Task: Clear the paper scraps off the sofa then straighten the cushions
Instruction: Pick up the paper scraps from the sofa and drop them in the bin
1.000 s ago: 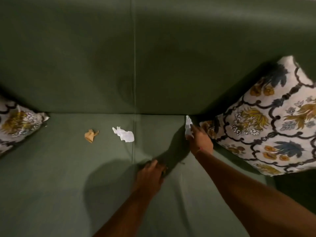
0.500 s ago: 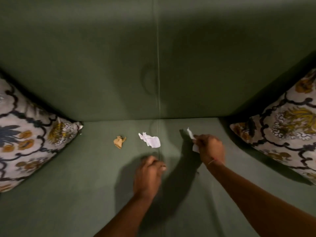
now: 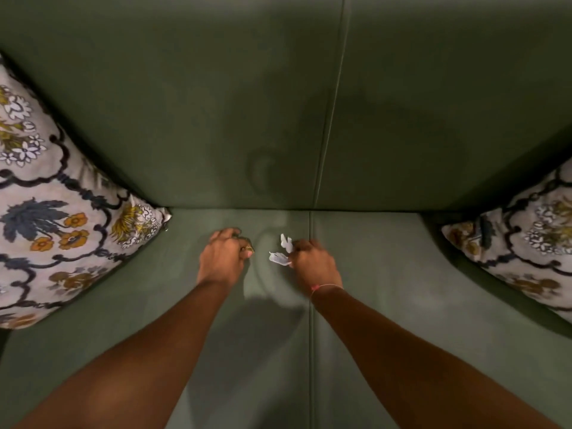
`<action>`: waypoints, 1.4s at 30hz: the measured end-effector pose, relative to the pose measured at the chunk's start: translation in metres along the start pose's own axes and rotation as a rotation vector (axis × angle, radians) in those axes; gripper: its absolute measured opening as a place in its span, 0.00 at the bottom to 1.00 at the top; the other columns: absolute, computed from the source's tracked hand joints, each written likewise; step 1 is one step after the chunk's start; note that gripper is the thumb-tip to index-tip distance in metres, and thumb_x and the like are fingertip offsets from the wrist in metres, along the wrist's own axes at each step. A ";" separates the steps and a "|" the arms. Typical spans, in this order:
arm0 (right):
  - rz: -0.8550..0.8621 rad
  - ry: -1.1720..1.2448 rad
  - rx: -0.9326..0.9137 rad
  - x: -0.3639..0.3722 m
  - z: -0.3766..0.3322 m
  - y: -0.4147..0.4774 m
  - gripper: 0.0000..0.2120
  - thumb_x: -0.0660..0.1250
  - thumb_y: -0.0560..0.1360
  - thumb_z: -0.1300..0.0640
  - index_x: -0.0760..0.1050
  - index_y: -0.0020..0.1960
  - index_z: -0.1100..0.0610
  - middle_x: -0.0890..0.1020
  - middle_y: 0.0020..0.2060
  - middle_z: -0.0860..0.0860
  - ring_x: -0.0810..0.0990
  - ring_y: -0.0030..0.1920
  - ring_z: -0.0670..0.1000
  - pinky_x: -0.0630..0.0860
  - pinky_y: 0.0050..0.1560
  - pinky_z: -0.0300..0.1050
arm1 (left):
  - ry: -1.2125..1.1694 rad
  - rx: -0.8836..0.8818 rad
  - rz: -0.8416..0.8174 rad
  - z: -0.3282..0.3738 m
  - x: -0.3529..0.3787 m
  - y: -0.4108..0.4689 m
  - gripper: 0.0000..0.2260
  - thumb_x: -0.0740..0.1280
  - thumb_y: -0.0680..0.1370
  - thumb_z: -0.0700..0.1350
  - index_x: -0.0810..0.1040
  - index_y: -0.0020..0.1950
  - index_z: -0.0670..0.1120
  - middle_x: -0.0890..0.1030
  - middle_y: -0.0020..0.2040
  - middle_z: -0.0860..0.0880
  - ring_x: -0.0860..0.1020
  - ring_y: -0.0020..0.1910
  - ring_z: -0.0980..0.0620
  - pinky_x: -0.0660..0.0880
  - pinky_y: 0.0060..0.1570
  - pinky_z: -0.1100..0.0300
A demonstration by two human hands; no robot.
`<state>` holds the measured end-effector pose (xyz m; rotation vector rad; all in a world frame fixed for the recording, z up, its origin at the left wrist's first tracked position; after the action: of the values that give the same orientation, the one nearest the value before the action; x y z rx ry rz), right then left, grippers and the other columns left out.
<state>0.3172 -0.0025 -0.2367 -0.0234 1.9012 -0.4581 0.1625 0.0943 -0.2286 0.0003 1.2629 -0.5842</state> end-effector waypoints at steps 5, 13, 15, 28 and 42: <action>0.008 0.139 0.201 0.011 0.006 -0.021 0.12 0.64 0.77 0.54 0.81 0.56 0.56 0.84 0.48 0.57 0.82 0.50 0.59 0.80 0.52 0.52 | -0.100 -0.026 0.066 -0.014 -0.001 -0.028 0.06 0.70 0.72 0.46 0.84 0.47 0.52 0.83 0.48 0.49 0.80 0.49 0.43 0.76 0.47 0.53; 0.034 1.029 0.712 0.052 -0.053 -0.082 0.06 0.77 0.64 0.64 0.85 0.35 0.53 0.84 0.27 0.51 0.82 0.27 0.51 0.83 0.39 0.50 | -0.404 -0.317 0.117 -0.104 -0.021 -0.125 0.10 0.73 0.70 0.51 0.85 0.50 0.55 0.87 0.48 0.48 0.84 0.48 0.44 0.79 0.47 0.53; -0.024 1.038 0.710 0.070 -0.093 -0.092 0.07 0.77 0.64 0.62 0.84 0.32 0.52 0.85 0.29 0.54 0.84 0.32 0.57 0.83 0.45 0.55 | -0.493 -0.415 0.140 -0.145 -0.027 -0.160 0.09 0.74 0.69 0.51 0.85 0.49 0.53 0.87 0.46 0.48 0.84 0.47 0.46 0.79 0.46 0.54; -0.624 0.926 0.423 0.215 -0.436 -0.205 0.10 0.70 0.70 0.71 0.80 0.40 0.57 0.78 0.19 0.45 0.76 0.20 0.45 0.73 0.23 0.38 | -0.721 -1.188 0.234 -0.426 -0.013 -0.446 0.08 0.69 0.73 0.53 0.84 0.50 0.55 0.85 0.47 0.49 0.81 0.45 0.45 0.77 0.49 0.52; -0.622 0.367 0.301 0.379 -0.567 -0.202 0.16 0.73 0.70 0.47 0.82 0.56 0.50 0.82 0.60 0.51 0.80 0.59 0.55 0.76 0.60 0.43 | -0.849 -1.472 0.225 -0.579 0.071 -0.492 0.19 0.70 0.69 0.57 0.83 0.54 0.48 0.86 0.50 0.42 0.83 0.49 0.40 0.80 0.52 0.48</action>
<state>-0.3785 -0.1063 -0.3413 -0.3611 2.1438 -1.2359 -0.5451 -0.1745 -0.3256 -1.1841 0.5868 0.6069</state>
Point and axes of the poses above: each hand's wrist, its own y-axis towards the middle knuckle, its own x-axis out of the palm, z = x × y, the point moved 6 cm from there along y, towards the middle knuckle
